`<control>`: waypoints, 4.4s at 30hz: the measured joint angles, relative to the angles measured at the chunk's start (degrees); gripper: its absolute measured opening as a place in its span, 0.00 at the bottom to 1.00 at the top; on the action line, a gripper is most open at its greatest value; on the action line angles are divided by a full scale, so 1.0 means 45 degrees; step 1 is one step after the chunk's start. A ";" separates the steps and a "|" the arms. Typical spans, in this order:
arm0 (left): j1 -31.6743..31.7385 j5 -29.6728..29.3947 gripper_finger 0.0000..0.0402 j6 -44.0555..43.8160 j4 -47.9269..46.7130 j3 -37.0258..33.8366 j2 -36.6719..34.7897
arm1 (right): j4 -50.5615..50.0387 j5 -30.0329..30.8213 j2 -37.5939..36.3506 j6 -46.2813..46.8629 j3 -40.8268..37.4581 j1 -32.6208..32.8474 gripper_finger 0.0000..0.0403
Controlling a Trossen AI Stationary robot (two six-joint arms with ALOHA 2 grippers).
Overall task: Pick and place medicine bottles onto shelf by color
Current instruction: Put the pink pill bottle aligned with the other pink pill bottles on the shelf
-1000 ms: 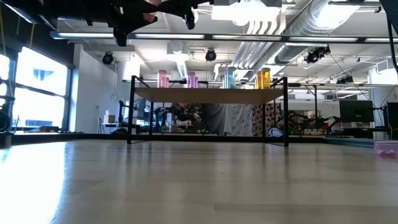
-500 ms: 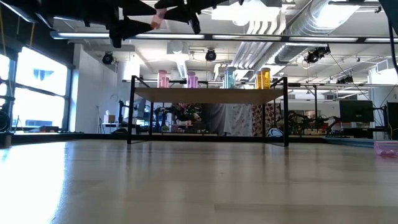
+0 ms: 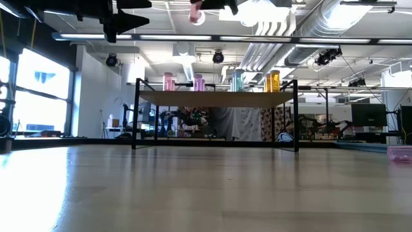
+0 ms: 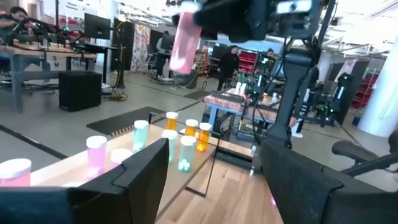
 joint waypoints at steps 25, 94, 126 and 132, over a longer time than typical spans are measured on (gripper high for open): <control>-0.0005 0.0010 0.60 0.0228 -0.0864 0.0000 -0.0488 | 0.9205 0.0296 0.0402 0.2951 -0.7204 0.1547 0.29; -0.0015 -0.0034 0.60 0.0661 -0.3526 0.1593 -0.1241 | 0.3210 0.0713 0.4311 -0.1264 -0.1214 0.0130 0.29; -0.0015 -0.0217 0.60 0.0665 -0.3516 0.1588 -0.1241 | 0.3459 0.0172 0.4500 -0.1270 -0.1219 -0.0459 0.29; -0.0010 -0.0330 0.60 0.0665 -0.3521 0.1588 -0.1241 | 0.3493 -0.0272 0.4500 -0.0708 -0.1219 -0.0314 0.29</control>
